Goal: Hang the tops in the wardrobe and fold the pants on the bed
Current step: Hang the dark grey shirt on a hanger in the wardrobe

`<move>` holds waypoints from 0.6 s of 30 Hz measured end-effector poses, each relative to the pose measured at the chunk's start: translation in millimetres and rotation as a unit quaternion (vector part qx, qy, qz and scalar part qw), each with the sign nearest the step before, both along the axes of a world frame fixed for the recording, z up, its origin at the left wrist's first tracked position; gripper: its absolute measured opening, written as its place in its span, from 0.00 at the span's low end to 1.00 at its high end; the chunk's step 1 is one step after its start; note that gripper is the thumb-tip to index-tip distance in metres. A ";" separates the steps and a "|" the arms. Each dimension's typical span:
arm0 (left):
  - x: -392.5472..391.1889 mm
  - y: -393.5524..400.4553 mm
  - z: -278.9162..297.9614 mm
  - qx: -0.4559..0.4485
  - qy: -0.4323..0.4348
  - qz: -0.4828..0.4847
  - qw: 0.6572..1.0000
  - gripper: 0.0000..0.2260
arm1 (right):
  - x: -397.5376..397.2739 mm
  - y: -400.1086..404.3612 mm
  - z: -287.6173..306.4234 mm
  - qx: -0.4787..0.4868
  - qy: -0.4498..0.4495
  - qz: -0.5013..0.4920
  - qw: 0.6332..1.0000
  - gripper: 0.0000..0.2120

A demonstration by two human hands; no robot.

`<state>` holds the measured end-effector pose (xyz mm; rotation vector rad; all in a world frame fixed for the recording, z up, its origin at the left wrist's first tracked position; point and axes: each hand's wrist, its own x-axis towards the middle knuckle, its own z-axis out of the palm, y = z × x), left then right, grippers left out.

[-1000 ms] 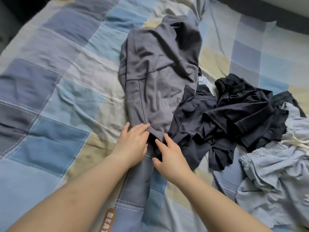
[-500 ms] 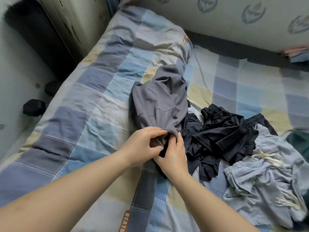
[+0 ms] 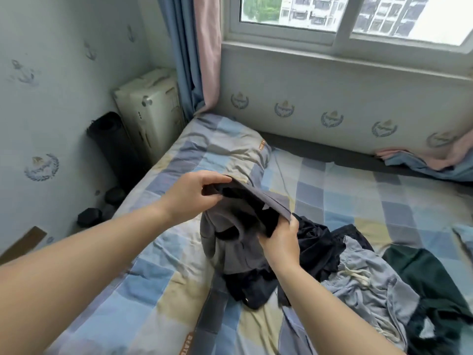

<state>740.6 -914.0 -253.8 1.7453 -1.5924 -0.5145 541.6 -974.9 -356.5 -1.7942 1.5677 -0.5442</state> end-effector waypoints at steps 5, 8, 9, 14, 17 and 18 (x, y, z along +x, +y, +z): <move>-12.0 30.7 66.3 -0.014 -0.152 0.011 0.988 0.16 | -65.6 7.7 78.4 -0.154 0.083 0.110 0.978 0.22; -20.4 50.5 106.8 -0.004 -0.204 -0.022 0.979 0.11 | -120.0 10.4 132.2 -0.219 0.149 0.148 0.953 0.22; -20.7 54.5 114.3 0.005 -0.212 -0.032 0.977 0.09 | -133.0 9.4 144.6 -0.226 0.159 0.154 0.949 0.18; -64.5 61.5 155.3 -0.046 -0.198 -0.063 0.977 0.15 | -217.9 36.0 220.2 -0.275 0.034 0.102 0.955 0.10; -104.4 61.4 175.5 -0.088 -0.160 -0.154 0.971 0.18 | -262.5 64.5 248.1 -0.300 -0.047 0.050 0.952 0.17; -119.3 59.0 178.8 -0.096 -0.157 -0.187 0.965 0.17 | -278.4 76.3 255.0 -0.306 -0.058 0.031 0.950 0.19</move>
